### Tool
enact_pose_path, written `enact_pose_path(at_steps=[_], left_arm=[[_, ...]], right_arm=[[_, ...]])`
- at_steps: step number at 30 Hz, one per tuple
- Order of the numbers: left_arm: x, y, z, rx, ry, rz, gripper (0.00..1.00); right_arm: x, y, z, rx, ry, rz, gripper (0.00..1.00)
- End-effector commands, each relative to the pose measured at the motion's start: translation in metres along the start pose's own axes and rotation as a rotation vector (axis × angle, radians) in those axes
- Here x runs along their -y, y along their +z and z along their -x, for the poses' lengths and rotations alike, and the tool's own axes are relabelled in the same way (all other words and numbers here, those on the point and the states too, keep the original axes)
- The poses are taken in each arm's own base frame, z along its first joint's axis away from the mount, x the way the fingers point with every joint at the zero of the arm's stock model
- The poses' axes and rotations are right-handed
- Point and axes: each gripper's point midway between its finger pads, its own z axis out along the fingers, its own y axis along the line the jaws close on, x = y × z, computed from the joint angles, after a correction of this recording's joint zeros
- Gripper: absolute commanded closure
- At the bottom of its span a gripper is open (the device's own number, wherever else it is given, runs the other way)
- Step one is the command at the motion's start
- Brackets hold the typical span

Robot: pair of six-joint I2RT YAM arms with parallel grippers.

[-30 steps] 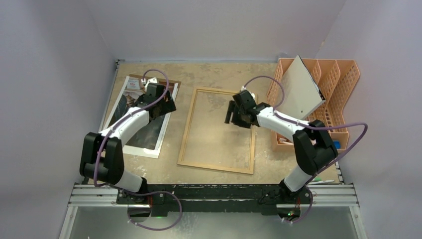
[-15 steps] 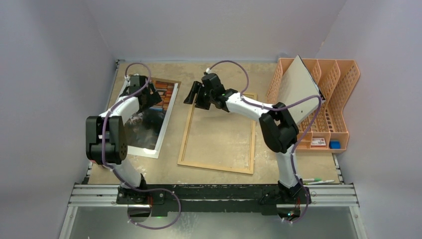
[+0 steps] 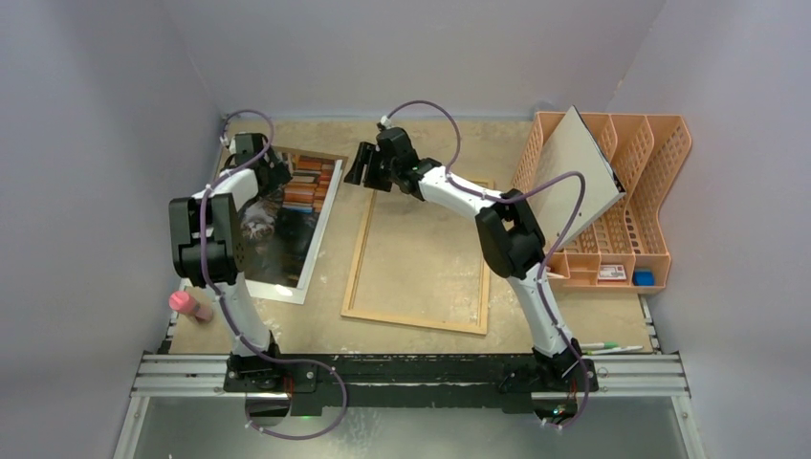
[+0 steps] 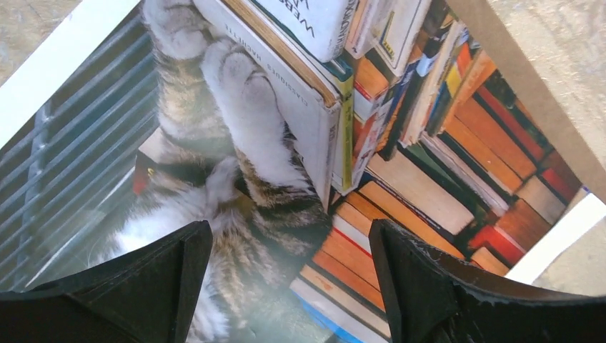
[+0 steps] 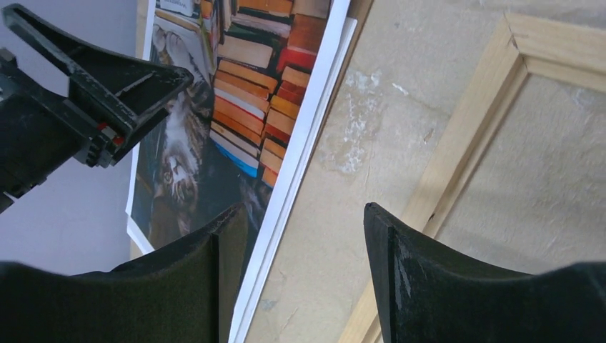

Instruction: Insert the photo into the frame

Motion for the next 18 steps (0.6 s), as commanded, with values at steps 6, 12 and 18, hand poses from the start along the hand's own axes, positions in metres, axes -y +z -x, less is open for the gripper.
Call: enact_pose_path(at_steps=[6, 12, 18], left_arm=[[0.001, 0.028, -0.016, -0.066, 0.058, -0.028, 0.18], [0.02, 0.051, -0.013, -0.02, 0.067, -0.124, 0.2], [0.039, 0.07, 0.003, 0.02, 0.072, -0.183, 0.21]], right_arm=[[-0.02, 0.007, 0.02, 0.03, -0.114, 0.075, 0.37], [-0.015, 0.011, 0.006, 0.006, -0.139, 0.103, 0.38], [-0.005, 0.013, -0.014, -0.051, -0.147, 0.095, 0.39]])
